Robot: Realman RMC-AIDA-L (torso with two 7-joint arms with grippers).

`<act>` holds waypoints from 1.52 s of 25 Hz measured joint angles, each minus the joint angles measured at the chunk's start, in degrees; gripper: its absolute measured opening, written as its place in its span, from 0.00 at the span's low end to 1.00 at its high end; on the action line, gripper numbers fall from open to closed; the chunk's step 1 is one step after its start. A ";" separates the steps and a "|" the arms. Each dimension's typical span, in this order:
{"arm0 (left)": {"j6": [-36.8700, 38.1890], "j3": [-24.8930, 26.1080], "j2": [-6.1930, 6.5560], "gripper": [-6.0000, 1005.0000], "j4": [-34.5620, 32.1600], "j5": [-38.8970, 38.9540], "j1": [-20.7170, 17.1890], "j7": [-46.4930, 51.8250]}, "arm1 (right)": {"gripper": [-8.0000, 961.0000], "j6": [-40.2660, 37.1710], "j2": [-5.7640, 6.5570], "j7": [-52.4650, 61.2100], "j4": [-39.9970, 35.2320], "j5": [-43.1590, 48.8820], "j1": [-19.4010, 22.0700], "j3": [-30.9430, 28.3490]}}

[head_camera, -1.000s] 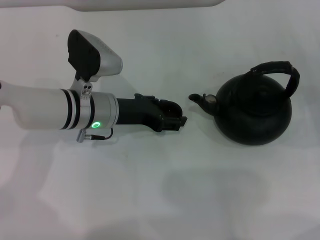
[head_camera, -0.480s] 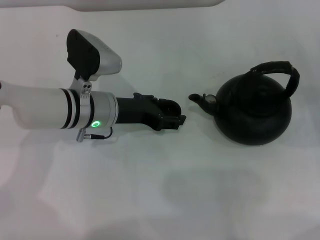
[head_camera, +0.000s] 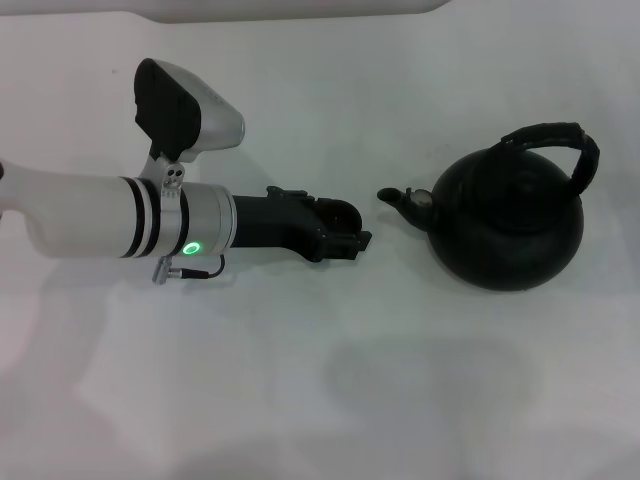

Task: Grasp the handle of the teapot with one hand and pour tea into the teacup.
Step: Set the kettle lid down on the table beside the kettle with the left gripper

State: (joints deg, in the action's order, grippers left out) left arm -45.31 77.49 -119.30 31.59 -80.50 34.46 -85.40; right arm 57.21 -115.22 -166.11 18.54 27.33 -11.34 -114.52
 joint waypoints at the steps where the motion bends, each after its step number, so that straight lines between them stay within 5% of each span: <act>1: 0.01 -0.06 0.03 0.73 0.05 -0.02 -0.01 0.03 | 0.83 0.00 0.00 0.00 0.00 0.00 0.00 0.00; 30: -0.14 -0.58 0.09 0.78 1.49 -0.42 -0.65 1.82 | 0.82 -0.09 0.00 0.00 0.00 0.09 0.27 0.00; 33: -0.12 -0.65 0.11 0.88 1.50 -0.40 -0.66 1.82 | 0.82 -0.09 0.00 0.00 0.00 0.09 0.27 0.00; 38: 0.30 -0.86 0.16 0.88 2.98 -0.52 -1.74 1.83 | 0.82 -0.10 0.00 0.00 0.00 0.09 0.21 0.00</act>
State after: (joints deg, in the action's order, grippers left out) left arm -45.01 76.63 -119.14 34.56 -81.01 32.72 -83.57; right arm 57.11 -115.22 -166.11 18.54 27.42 -11.13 -114.52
